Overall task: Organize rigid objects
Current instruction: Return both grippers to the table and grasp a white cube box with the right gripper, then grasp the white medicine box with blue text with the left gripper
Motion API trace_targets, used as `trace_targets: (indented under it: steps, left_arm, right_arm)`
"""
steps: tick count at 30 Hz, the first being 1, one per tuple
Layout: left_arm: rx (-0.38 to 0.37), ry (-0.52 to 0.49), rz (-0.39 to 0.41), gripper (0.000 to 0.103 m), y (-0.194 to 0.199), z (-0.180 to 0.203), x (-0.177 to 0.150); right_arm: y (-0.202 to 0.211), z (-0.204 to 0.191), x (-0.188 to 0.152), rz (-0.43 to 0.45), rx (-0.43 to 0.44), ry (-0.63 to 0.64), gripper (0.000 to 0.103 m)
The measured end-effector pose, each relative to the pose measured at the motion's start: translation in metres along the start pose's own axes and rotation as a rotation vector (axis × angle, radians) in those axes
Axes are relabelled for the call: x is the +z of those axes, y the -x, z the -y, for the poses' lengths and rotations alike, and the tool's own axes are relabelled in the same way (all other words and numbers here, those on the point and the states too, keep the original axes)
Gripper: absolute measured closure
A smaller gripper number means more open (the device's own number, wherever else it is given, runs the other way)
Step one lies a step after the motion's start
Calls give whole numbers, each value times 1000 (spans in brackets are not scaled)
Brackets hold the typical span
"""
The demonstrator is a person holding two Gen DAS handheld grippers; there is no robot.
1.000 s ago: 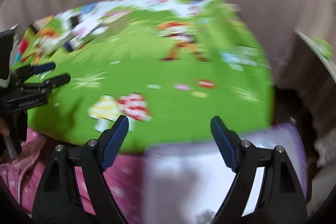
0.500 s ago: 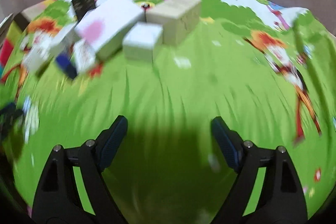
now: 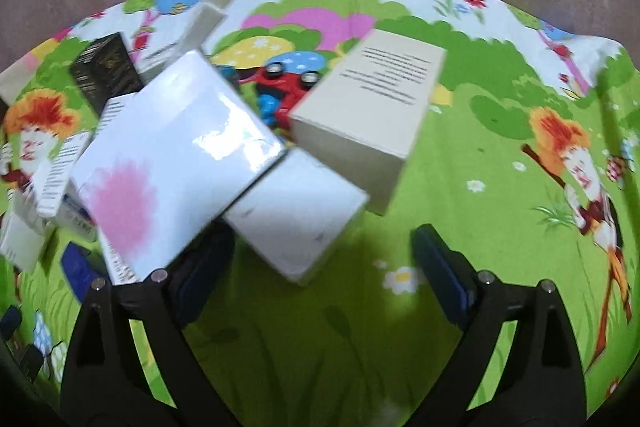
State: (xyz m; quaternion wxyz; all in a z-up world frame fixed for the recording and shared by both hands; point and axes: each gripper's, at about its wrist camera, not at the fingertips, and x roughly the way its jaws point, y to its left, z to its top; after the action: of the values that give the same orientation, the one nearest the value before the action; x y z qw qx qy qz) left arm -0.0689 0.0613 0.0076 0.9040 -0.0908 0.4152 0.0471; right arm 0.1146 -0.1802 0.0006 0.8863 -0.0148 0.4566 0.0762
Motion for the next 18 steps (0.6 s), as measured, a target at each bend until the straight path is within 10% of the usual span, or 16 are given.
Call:
trace_targets:
  steps: [4, 6, 13, 18]
  left_arm:
    - [4, -11, -5, 17, -1, 2, 0]
    - [4, -14, -6, 17, -1, 2, 0]
    - [24, -14, -44, 12, -5, 6, 5]
    - [-53, 228, -74, 8, -18, 0, 32]
  right_arm:
    - [-4, -5, 4, 10, 44, 53, 11]
    - [0, -7, 4, 34, 64, 99, 40]
    - [36, 10, -44, 52, 74, 152, 40]
    - [55, 14, -68, 58, 77, 157, 40]
